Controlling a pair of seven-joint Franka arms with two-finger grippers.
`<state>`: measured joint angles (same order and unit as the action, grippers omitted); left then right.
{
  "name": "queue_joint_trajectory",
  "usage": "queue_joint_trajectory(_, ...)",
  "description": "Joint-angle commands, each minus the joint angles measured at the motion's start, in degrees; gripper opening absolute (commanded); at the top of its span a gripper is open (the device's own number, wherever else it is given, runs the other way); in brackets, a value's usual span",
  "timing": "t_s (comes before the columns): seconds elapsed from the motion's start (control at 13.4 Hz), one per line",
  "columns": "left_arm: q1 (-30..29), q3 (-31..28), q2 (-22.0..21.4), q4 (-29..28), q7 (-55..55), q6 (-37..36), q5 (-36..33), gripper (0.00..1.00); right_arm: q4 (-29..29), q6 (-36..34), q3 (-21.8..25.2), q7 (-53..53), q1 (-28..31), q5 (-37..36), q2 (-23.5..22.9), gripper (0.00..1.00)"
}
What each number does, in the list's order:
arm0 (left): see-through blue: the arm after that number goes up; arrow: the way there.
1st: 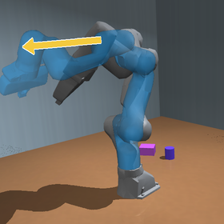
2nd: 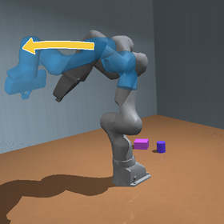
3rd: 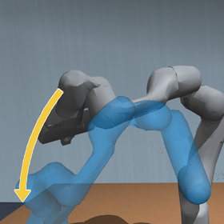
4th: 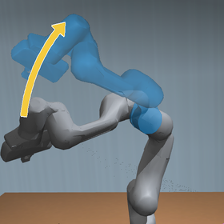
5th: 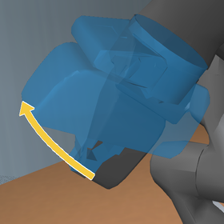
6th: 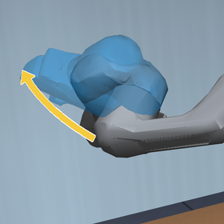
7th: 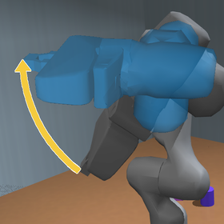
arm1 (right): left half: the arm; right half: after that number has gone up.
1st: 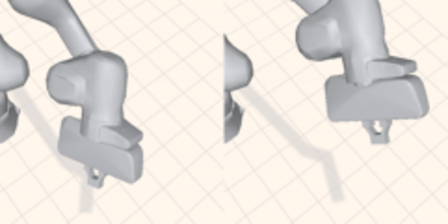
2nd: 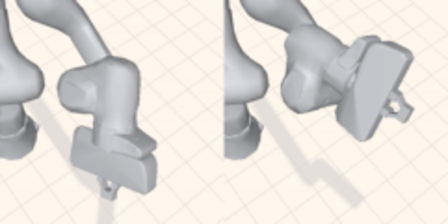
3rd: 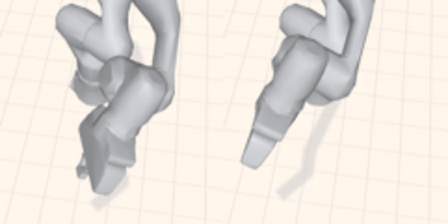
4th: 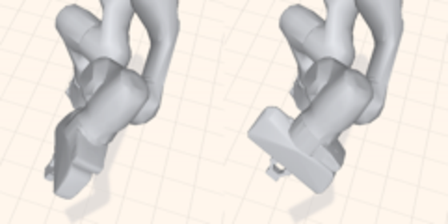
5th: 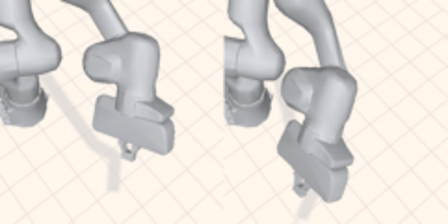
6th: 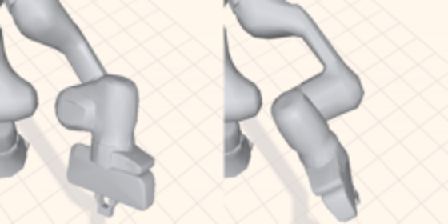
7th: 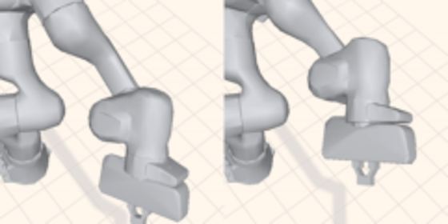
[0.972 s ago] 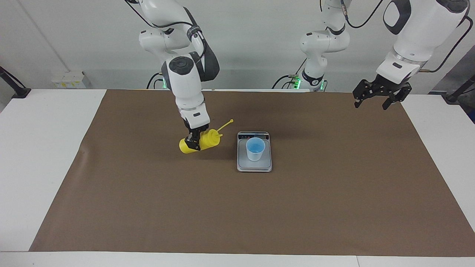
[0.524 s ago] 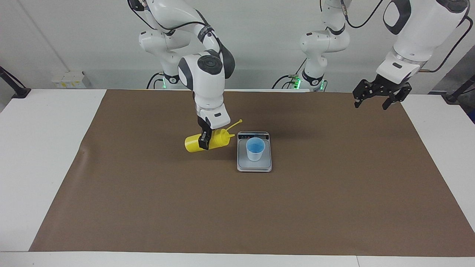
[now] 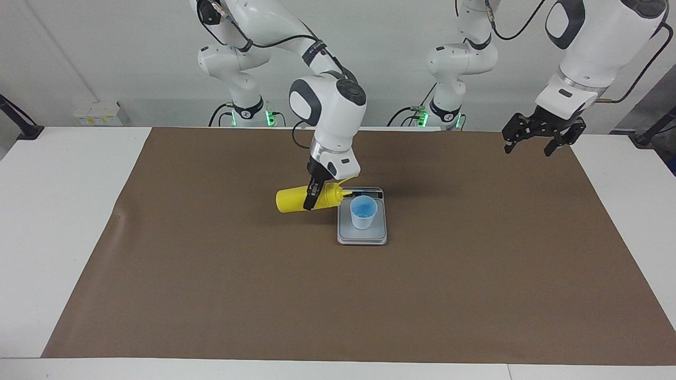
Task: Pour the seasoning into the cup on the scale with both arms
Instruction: 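Lift the yellow bottle with the right gripper and tilt it sideways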
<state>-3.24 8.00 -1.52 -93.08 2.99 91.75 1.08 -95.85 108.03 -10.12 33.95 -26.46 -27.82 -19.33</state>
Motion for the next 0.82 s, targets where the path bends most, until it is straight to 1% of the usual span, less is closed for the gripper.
queue_joint_trajectory(0.0,-0.54,0.08,-1.2,-1.23,0.35,0.01,0.68,1.0,5.03,-5.35,-0.25,-0.03,-0.86,-4.6,-4.47,0.0)
queue_joint_trajectory(0.15,-0.54,0.08,-1.29,-1.23,0.35,0.01,0.68,1.0,12.05,-10.97,-0.25,-0.02,-2.01,-5.49,-8.43,0.0)
queue_joint_trajectory(0.22,-0.54,0.08,-1.2,-1.23,0.35,0.01,0.68,1.0,13.57,-12.39,-0.25,0.15,-2.19,-5.67,-9.23,0.0)
queue_joint_trajectory(0.37,-0.54,0.08,-1.29,-1.23,0.35,0.01,0.68,1.0,14.11,-12.66,-0.25,1.81,-2.98,-8.38,-10.11,0.0)
queue_joint_trajectory(0.45,-0.54,0.08,-1.29,-1.23,0.35,0.01,0.68,1.0,15.15,-13.62,-0.16,1.91,-4.37,-9.0,-10.98,0.0)
queue_joint_trajectory(0.52,-0.54,0.08,-1.29,-1.23,0.35,0.01,0.68,1.0,18.12,-15.63,-0.16,1.91,-5.08,-9.53,-12.56,0.0)
queue_joint_trajectory(0.75,-0.54,0.08,-1.29,-1.23,0.35,0.01,0.68,1.0,19.03,-18.72,-0.25,2.17,-5.27,-9.71,-12.84,0.0)
